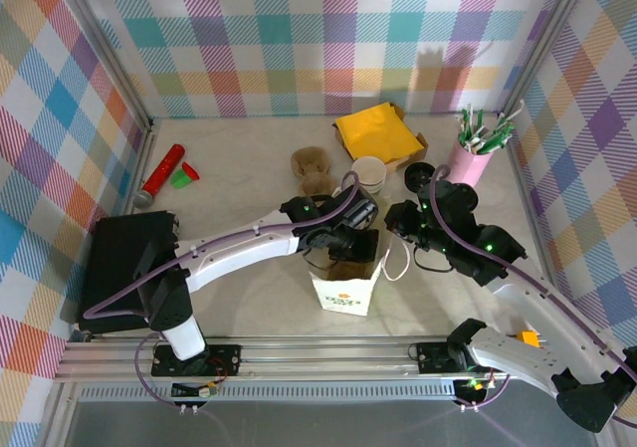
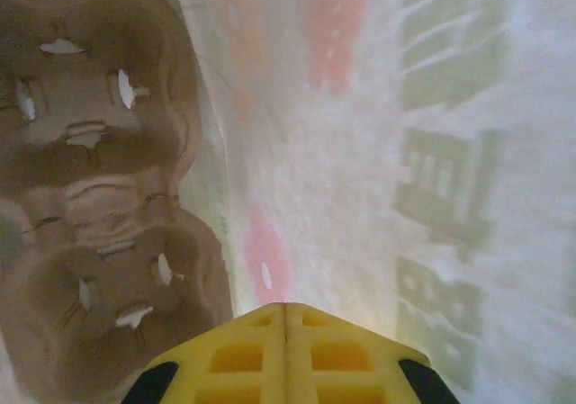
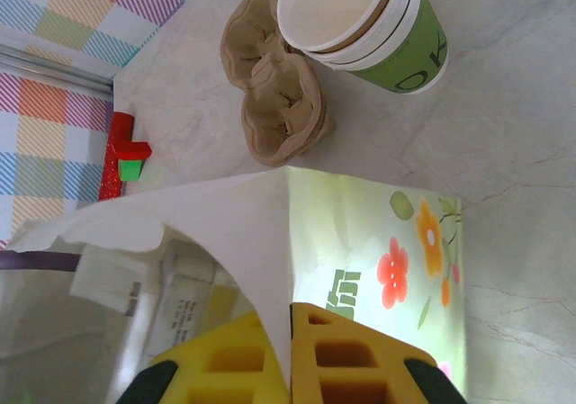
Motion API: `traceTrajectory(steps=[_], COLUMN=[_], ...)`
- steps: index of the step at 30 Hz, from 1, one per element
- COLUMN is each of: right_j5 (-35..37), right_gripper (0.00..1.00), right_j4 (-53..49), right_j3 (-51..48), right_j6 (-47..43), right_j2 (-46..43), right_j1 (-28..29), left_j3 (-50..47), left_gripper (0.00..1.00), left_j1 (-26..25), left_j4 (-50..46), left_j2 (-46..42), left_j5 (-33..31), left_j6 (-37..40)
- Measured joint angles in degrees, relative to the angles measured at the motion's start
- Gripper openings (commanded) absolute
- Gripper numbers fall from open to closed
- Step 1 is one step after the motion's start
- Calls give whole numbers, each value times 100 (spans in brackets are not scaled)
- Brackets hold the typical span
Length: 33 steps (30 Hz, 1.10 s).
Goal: Pack the takeout coffee
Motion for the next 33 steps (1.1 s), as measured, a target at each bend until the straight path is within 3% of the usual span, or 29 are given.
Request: traceTrajectory(steps=[10,16,25,33], right_j5=[35,-37,-533,-1200], right_gripper=[0,1,0,0], right_j4=[-17,125,804,1425], right_j3=[31,31,-28,-352], right_j6=[-46,-328,-1064,-1633], right_j2=[0,-37,-498,-870], right_j1=[0,0,0,0], left_j3=[396,459,470,61], left_gripper=[0,0,1,1], left_j1=[105,232,321,560], left_j4=[-42,-48,-190,-455], left_j2=[-404,-1191,-2852,-3576], left_j5=[-214,-407,-1320,-1967], left_j6=[7,48,337,437])
